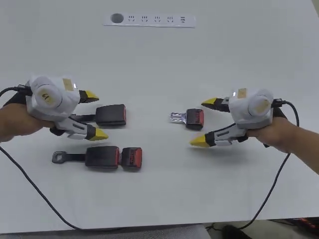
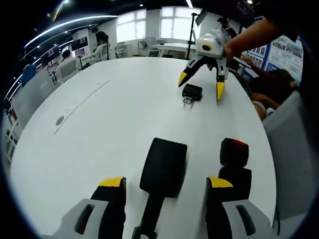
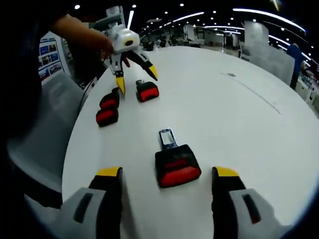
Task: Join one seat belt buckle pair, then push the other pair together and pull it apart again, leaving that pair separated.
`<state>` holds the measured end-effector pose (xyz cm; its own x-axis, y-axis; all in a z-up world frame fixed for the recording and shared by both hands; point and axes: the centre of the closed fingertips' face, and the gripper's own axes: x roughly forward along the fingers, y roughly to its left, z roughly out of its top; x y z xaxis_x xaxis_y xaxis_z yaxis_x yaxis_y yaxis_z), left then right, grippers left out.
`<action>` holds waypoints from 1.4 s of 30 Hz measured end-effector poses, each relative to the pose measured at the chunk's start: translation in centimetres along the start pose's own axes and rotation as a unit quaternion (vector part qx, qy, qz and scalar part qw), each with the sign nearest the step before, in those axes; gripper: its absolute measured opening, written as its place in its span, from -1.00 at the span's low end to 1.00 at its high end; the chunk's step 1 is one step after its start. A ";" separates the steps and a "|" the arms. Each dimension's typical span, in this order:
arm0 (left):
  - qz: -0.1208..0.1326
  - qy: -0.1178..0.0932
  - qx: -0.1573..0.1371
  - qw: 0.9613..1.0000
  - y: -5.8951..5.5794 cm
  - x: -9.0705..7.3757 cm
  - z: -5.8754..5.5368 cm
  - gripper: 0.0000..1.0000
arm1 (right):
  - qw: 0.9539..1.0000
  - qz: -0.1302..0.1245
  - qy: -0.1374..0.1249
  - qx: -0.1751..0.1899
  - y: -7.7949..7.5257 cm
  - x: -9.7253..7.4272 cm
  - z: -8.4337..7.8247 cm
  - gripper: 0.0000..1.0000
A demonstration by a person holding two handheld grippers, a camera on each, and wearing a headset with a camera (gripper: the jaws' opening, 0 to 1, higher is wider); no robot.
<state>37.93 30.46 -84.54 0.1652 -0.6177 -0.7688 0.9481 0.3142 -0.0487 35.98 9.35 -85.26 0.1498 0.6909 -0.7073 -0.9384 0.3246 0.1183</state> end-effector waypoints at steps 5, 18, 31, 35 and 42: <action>0.005 0.007 -0.001 1.000 0.5 0.4 -0.4 0.30 | 1.000 -0.006 -0.006 -0.001 -1.1 -0.1 0.1 0.24; -0.004 0.003 0.044 0.999 0.9 1.0 0.3 -0.10 | 1.000 0.007 -0.002 -0.028 -2.0 0.2 0.5 -0.13; -0.030 0.006 0.079 0.996 0.5 1.0 0.4 -0.30 | 0.999 0.032 -0.009 -0.040 -1.5 0.3 0.6 -0.27; -0.034 0.008 0.085 0.996 0.5 1.1 0.4 -0.30 | 0.998 0.034 -0.012 -0.043 -1.5 0.4 0.6 -0.28; -0.042 0.010 0.090 0.995 0.5 1.3 0.4 -0.29 | 0.998 0.037 -0.014 -0.045 -1.6 0.5 0.7 -0.28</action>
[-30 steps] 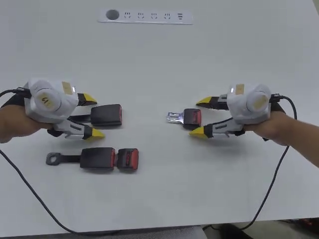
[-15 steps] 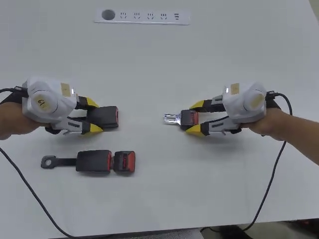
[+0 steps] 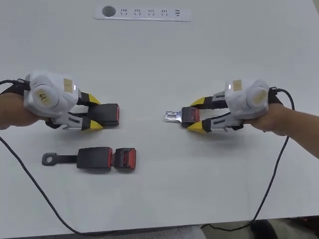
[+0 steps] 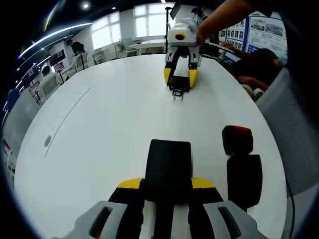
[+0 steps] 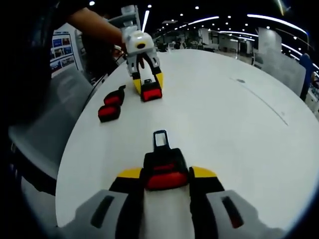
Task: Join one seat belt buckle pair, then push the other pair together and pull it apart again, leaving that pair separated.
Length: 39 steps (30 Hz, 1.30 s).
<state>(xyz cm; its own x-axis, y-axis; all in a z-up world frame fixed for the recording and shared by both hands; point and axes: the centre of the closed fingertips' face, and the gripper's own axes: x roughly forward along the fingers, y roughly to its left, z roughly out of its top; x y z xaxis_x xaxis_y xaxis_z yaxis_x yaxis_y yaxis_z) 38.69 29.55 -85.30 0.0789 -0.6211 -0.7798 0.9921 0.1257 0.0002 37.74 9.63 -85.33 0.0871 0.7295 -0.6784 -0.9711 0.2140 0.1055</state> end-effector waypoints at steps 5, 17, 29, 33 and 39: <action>0.000 -0.002 0.000 1.000 0.0 0.1 -0.1 -0.30 | 1.000 0.001 -0.006 -0.001 0.0 0.5 0.5 -0.28; 0.000 -0.002 -0.002 1.000 0.0 0.2 -0.1 -0.30 | 1.000 0.011 -0.019 -0.011 0.8 2.4 2.0 -0.28; 0.000 -0.003 -0.003 1.000 0.0 0.1 0.0 -0.30 | 0.999 0.020 -0.039 -0.021 1.7 5.5 4.5 -0.28; 0.000 -0.003 -0.003 1.000 0.0 0.1 0.1 -0.30 | 0.998 0.022 -0.045 -0.022 2.2 6.2 5.0 -0.28; 0.000 -0.001 -0.003 1.000 0.0 0.1 0.1 -0.30 | 0.998 0.026 -0.050 -0.022 2.6 6.6 5.4 -0.28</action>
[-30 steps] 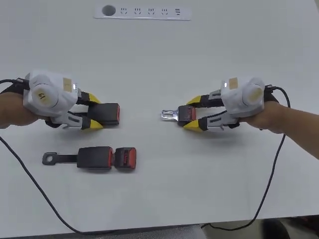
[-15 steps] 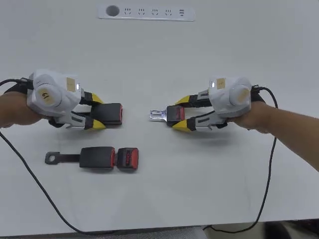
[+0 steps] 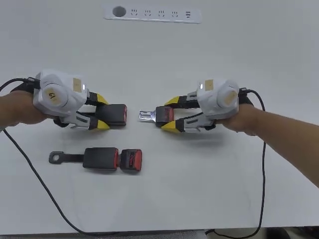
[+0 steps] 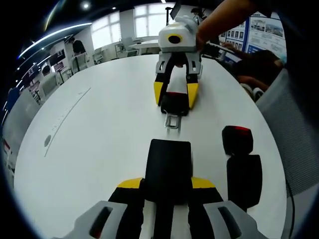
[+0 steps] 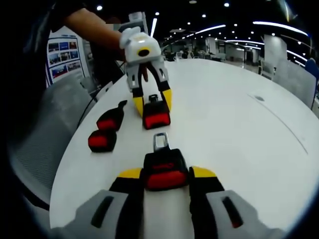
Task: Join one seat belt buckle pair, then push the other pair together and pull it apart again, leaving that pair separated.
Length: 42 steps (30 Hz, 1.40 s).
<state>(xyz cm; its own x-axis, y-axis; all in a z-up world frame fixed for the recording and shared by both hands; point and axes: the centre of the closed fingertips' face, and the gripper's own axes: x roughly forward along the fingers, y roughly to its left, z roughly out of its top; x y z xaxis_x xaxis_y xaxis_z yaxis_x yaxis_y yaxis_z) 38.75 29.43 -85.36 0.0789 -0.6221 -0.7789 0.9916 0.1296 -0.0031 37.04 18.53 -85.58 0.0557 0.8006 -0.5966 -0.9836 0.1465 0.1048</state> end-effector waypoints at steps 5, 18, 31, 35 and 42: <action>0.000 0.001 0.000 1.000 0.0 0.0 0.0 -0.30 | 1.000 0.002 -0.004 0.001 0.1 0.5 0.5 -0.28; -0.001 0.010 0.005 1.000 0.1 0.1 -0.1 -0.30 | 1.000 0.010 -0.004 -0.003 -0.5 2.0 1.8 -0.28; -0.007 0.021 0.013 1.000 0.0 0.2 -0.2 -0.32 | 1.000 0.015 0.009 0.001 -1.2 3.1 2.3 -0.30; -0.007 0.025 0.014 1.000 0.0 0.2 -0.2 -0.33 | 1.000 0.016 0.013 0.001 -1.3 3.3 2.3 -0.30; -0.010 0.029 0.018 0.999 -0.1 0.2 -0.3 -0.34 | 1.000 0.014 0.014 0.008 -1.1 4.8 3.4 -0.30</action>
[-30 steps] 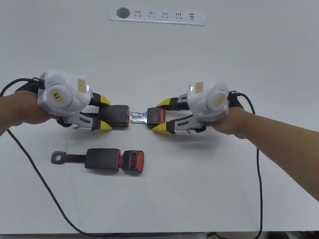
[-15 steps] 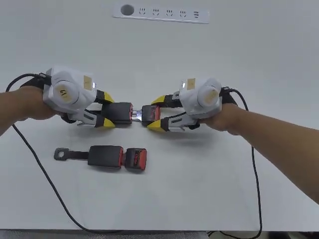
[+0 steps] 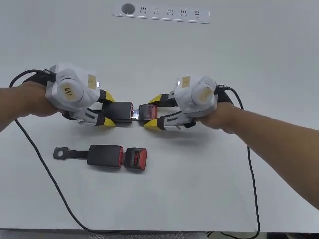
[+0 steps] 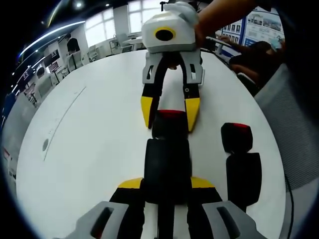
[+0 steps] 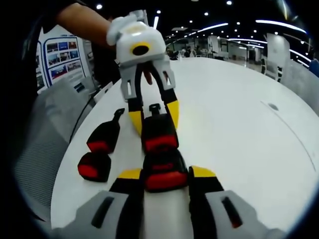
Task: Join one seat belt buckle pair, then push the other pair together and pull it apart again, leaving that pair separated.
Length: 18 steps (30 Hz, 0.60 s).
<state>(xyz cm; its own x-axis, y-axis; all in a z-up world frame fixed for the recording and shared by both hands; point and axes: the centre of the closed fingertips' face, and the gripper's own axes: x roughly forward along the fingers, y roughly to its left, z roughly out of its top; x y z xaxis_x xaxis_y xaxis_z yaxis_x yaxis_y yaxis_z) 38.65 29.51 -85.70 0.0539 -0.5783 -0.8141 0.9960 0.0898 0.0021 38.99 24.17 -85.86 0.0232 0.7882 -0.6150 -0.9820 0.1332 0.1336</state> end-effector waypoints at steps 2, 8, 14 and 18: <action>0.000 -0.001 -0.002 1.000 0.0 0.0 0.0 -0.34 | 1.000 0.001 0.001 -0.001 0.0 0.0 0.1 -0.30; 0.000 -0.001 -0.004 1.000 0.0 0.0 -0.1 -0.34 | 1.000 -0.005 0.012 0.001 0.2 0.2 0.6 -0.31; 0.000 0.002 -0.003 1.000 -0.1 -0.1 -0.1 -0.34 | 1.000 -0.006 0.015 -0.001 0.1 0.3 0.4 -0.31; -0.002 0.007 0.001 1.000 -0.2 -0.1 0.0 -0.34 | 1.000 -0.007 0.018 -0.003 0.0 0.3 0.4 -0.31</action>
<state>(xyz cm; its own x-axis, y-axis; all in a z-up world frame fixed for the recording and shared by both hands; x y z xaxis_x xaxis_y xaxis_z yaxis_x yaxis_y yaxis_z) 38.48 29.54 -85.64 0.0497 -0.5674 -0.8219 0.9962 0.0867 0.0004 39.09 24.63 -85.78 0.0294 0.7642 -0.6443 -0.9827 0.1400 0.1211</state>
